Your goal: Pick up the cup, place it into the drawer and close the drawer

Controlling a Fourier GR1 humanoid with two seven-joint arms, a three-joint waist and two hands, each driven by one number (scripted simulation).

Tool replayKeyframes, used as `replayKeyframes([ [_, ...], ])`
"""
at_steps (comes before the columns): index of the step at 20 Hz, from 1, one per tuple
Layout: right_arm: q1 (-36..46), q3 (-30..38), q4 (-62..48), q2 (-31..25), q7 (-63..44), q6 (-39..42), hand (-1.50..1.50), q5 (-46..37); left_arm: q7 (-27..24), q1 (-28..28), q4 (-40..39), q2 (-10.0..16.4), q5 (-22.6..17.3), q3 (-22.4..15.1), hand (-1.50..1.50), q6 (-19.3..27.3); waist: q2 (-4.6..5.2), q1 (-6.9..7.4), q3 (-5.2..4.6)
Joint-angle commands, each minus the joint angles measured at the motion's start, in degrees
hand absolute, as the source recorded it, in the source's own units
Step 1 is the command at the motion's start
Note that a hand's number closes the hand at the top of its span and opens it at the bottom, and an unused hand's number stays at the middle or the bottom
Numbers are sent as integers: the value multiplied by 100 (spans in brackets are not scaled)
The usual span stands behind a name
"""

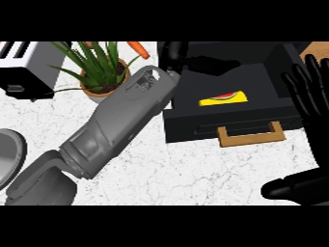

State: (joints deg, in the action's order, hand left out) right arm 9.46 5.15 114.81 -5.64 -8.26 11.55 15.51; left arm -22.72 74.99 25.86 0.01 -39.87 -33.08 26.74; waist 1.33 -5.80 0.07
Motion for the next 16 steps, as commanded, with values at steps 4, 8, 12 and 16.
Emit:
replayKeyframes([
  [4, -261, 137, 22, -111, -61, 224, -150, 345, -663, -78, 308, -1, -467, 408, -150, -391, -82, 326, -4],
  [8, -461, 284, 51, -343, 92, 522, 150, 353, -141, 4, 521, 58, -478, 797, -150, -445, -138, 534, -5],
  [12, -468, -46, 244, -561, -18, 714, 150, -135, -425, -829, 1170, 506, -509, 877, -150, -657, -162, 676, -11],
  [16, -817, 44, 722, -980, -140, 1032, 150, -276, -36, -1150, 1878, 865, -534, 1010, -150, -232, -199, 673, -9],
])
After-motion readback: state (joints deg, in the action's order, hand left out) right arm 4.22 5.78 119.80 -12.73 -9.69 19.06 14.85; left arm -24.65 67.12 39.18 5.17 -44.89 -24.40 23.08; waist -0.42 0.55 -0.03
